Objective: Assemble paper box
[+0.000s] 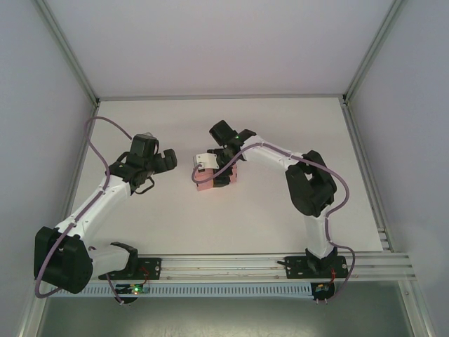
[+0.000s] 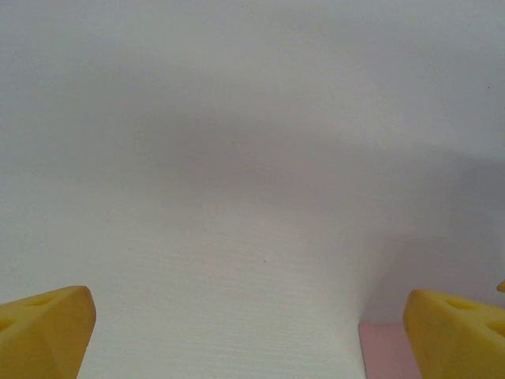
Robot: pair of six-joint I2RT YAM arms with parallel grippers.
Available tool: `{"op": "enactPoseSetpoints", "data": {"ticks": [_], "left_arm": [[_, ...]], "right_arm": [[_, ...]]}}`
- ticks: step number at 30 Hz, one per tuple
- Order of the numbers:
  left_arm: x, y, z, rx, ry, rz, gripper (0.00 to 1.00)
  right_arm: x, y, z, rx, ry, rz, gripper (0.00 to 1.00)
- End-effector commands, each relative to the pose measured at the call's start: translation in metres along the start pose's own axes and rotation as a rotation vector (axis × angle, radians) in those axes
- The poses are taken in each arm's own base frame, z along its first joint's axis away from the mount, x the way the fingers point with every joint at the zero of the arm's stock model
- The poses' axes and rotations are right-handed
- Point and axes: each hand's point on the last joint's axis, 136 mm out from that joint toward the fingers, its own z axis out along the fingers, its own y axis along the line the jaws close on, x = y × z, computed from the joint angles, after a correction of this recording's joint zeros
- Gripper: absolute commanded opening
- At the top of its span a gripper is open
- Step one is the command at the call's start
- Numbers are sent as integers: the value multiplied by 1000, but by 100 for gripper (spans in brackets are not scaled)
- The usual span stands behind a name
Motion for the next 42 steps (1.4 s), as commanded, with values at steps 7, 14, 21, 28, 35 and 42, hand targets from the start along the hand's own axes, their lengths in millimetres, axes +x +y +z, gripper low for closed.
{"op": "enactPoseSetpoints", "data": {"ticks": [7,14,21,28,35,42], "left_arm": [[2,7,-1,-7,5,-15,100],[2,6,-5,4,-4,-17,100],[4,8,-8,2,-12,-15,100],[3,6,-8,14,-10,-19,100],[3,6,-9,16,-13,-17,100],[4,6,-8,17,-8,-13,100]], "right_arm": [[-3,7,-8,-12,41,-24,29],[-8,-18,-30,182,40,-14,29],[4,-59,-56,577,90,-56,30],[24,-55,-34,649,185,-128,36],[31,-45,-16,658,165,-98,44],[42,-21,1,618,159,-86,48]]}}
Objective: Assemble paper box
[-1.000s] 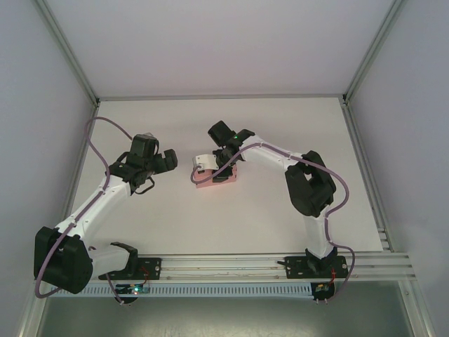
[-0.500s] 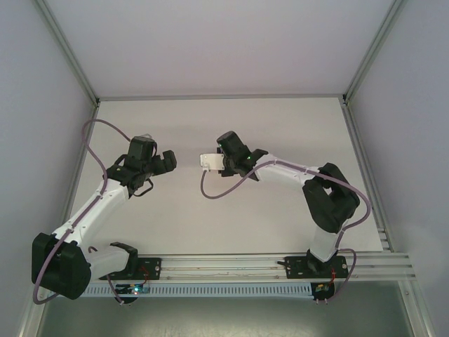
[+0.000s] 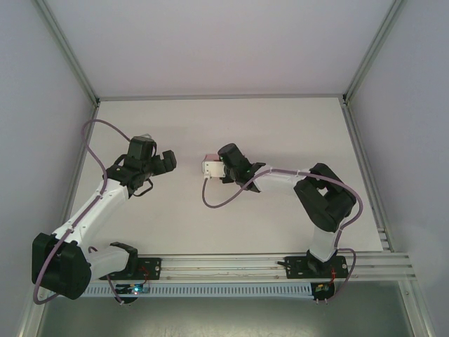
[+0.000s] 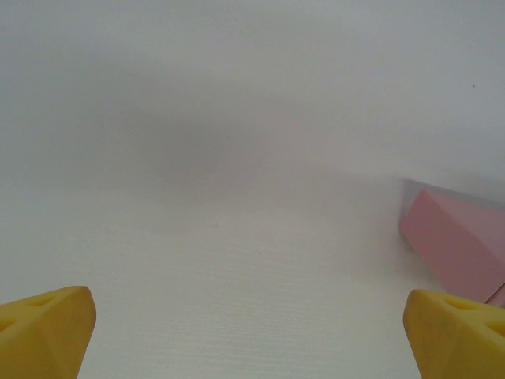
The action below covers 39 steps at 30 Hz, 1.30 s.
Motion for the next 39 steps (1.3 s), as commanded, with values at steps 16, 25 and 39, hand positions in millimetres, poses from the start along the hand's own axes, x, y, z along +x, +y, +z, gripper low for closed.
{"op": "enactPoseSetpoints", "data": {"ticks": [16,25,39], "left_arm": [[1,3,-3,12,-6,-7,100],[-7,7,-4,5,-32,0,100],[-51,44,7,-55,-251,24,100]], "right_arm": [[-9,43,-42,-182,-98,144,98],[-18,14,-82,-175,-246,335,98],[188,-115,-166,643,-30,1484,98]]}}
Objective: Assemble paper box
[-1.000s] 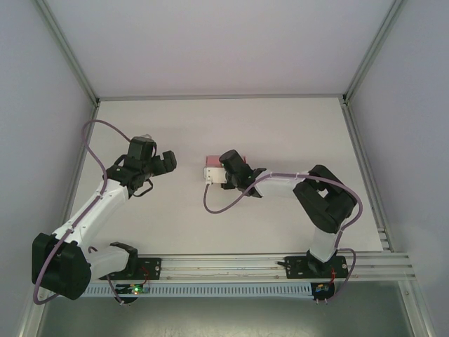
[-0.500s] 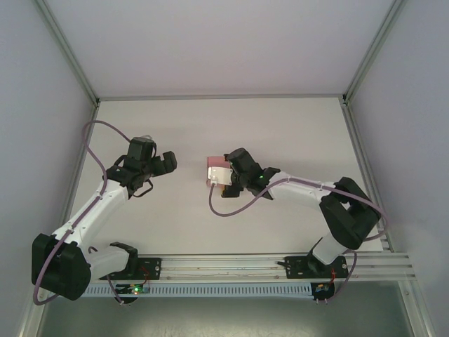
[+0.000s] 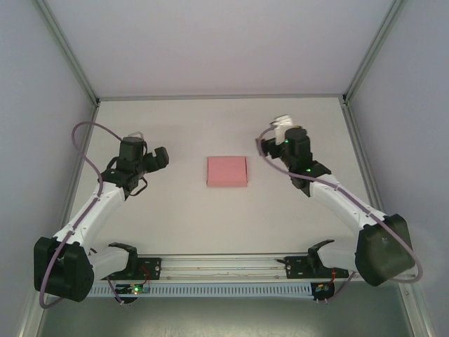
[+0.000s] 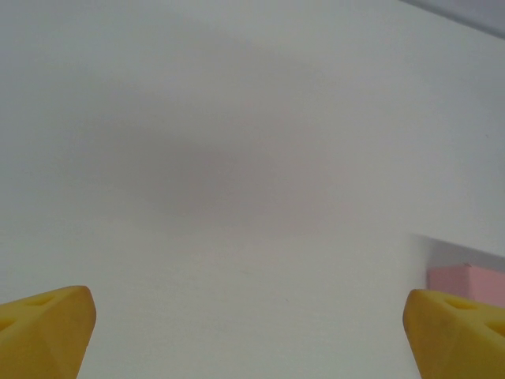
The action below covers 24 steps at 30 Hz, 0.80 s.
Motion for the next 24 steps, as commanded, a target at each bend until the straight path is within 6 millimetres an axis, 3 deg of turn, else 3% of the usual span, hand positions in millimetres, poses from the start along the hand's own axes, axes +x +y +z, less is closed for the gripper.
{"op": "enactPoseSetpoints", "data": {"ticks": [1,7,11,17,24], "left_arm": [[-30,23,8,-55,-166,52,100],[-26,69,37,-140,-268,79,100],[-17,77,53,-128,-284,115,100],[-14,80,63,-104,-333,145,100],[-8,62,71,31,-375,210,100]], "right_arm": [[24,-49,-12,228,-8,184,98],[65,-94,-29,369,-127,163,98],[82,-115,-28,368,-160,199,98],[93,-120,-14,360,-147,144,98],[106,-107,8,245,-166,153,98]]}}
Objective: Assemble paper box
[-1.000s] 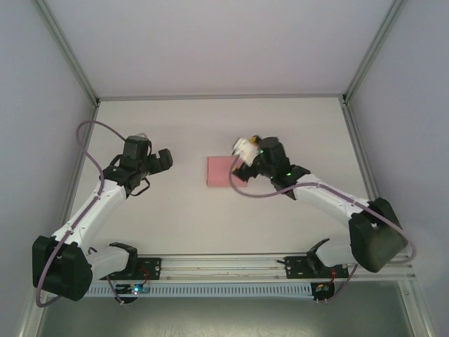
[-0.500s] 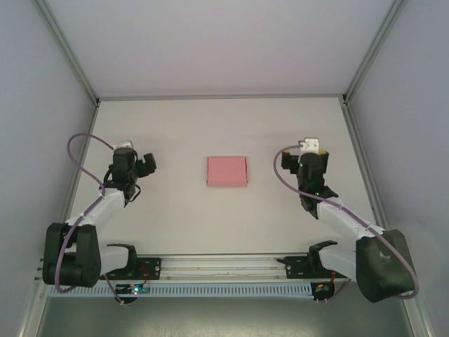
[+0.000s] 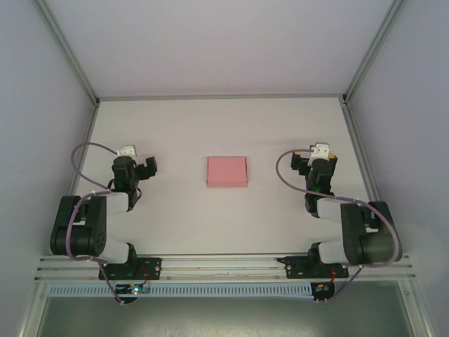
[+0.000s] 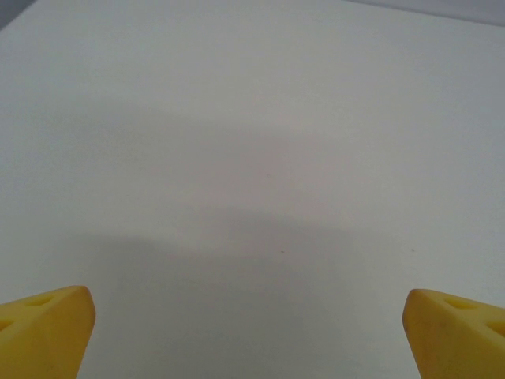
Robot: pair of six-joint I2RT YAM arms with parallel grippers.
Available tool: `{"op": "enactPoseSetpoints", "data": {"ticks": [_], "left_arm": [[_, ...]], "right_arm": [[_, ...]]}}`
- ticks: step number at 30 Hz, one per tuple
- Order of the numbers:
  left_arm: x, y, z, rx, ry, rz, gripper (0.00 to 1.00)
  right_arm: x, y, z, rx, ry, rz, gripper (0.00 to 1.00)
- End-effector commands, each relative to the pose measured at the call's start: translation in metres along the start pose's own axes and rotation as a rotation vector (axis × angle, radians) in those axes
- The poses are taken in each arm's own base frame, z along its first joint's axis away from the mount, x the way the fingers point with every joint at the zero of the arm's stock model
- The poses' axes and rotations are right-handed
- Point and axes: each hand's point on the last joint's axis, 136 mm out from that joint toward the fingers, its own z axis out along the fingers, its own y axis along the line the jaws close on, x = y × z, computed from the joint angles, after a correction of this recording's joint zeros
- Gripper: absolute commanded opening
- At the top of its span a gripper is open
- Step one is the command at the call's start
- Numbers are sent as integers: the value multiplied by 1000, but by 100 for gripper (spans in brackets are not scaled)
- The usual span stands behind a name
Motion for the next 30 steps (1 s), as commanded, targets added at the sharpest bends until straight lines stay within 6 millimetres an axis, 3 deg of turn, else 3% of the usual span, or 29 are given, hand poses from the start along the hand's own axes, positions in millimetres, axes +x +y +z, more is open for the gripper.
{"op": "enactPoseSetpoints", "data": {"ticks": [1,2,5,7,30], "left_arm": [[-22,-15,-2,101,-122,63,100],[-18,-18,1,117,-131,72,100],[-11,-21,6,137,-109,82,100],[-14,-23,10,117,-120,102,100],[-12,-24,11,105,-93,115,100]], "right_arm": [[-12,17,1,-105,-99,2,98],[-3,20,0,-123,-95,-11,98],[-2,22,3,-132,-95,-6,98],[0,20,15,-115,-26,-5,98],[-1,16,12,-96,-47,4,98]]}}
